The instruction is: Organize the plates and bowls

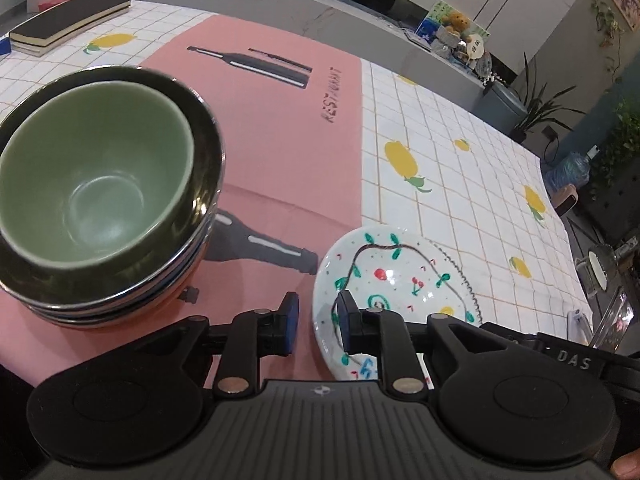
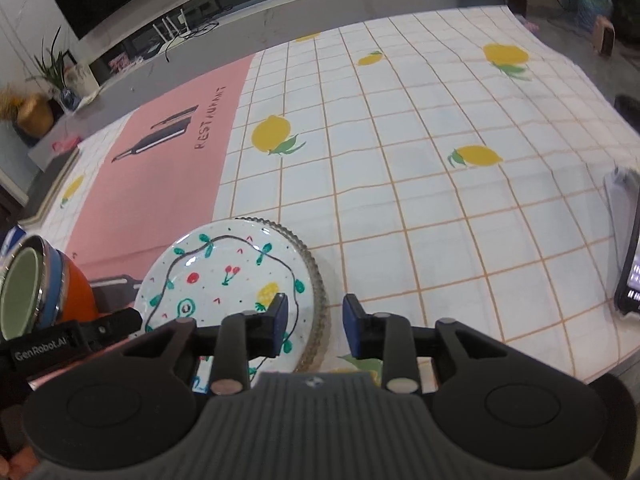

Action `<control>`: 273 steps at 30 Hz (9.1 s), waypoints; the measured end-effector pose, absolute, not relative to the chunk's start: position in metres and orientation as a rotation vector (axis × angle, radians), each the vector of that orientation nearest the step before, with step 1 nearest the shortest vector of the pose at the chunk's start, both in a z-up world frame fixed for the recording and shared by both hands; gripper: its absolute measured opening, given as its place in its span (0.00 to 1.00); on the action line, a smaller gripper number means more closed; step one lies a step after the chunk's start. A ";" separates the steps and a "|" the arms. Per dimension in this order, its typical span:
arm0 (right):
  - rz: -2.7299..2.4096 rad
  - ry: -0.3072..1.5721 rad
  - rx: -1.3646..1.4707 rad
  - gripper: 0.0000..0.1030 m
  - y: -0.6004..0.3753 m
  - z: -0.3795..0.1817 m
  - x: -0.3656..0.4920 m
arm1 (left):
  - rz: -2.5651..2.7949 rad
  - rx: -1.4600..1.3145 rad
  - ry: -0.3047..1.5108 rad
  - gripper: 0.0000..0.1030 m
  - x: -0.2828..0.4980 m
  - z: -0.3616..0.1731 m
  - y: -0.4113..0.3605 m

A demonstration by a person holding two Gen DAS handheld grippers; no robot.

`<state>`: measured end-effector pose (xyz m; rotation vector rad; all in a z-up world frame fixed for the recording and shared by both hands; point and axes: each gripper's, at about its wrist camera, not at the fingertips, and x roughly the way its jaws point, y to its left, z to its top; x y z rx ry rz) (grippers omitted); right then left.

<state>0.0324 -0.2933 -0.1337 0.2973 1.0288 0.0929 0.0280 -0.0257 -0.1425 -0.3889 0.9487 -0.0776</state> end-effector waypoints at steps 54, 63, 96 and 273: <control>0.281 0.811 0.162 0.67 -0.169 -0.045 0.044 | 0.062 -0.018 0.696 0.21 0.008 -0.029 0.055; 0.328 0.872 0.172 0.68 -0.116 -0.049 0.058 | 0.105 -0.047 0.739 0.45 0.008 -0.040 0.100; 0.337 1.347 0.484 0.54 -0.087 -0.144 0.106 | 0.013 -0.648 1.050 0.53 0.050 -0.139 0.153; 0.182 0.838 -0.008 0.94 -0.185 -0.036 -0.055 | -0.031 0.151 0.723 0.56 -0.049 -0.045 -0.023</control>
